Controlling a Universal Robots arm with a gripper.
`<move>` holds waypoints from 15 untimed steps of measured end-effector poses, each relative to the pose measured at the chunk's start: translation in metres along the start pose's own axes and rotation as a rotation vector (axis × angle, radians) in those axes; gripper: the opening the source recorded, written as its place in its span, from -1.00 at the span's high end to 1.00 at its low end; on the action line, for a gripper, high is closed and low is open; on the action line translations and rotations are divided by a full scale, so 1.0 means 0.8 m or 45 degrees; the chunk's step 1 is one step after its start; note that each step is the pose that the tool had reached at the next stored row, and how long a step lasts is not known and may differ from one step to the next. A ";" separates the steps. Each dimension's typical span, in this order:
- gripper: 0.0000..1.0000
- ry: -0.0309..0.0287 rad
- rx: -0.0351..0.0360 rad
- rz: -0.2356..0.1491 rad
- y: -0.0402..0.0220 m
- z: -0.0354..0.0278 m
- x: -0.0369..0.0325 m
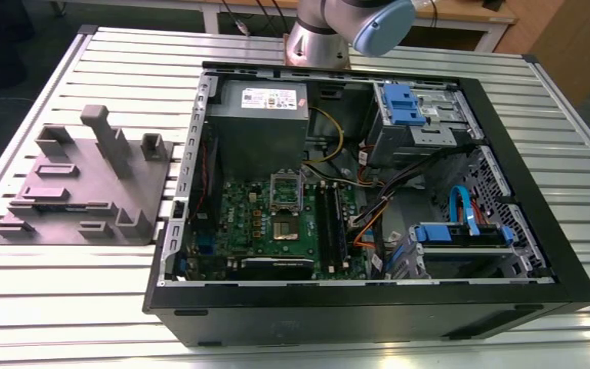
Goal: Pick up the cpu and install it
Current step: 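Pick up the cpu and move it towards the insertion slot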
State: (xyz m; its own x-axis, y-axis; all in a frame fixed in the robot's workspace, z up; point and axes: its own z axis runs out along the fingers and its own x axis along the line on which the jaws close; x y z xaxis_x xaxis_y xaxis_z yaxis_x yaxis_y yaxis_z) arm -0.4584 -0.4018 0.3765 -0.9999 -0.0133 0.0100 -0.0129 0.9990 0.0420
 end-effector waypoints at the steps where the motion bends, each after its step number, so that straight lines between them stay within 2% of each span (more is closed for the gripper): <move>1: 0.06 -0.0001 -0.0001 0.000 0.0000 -0.0006 0.0000; 15: 0.06 -0.0003 -0.0002 0.000 0.0008 -0.0150 0.0001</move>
State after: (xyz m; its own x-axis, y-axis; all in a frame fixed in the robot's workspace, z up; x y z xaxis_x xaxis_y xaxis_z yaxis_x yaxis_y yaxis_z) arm -0.4584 -0.4017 0.3885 -0.9999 -0.0132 0.0097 -0.0128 0.9990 0.0421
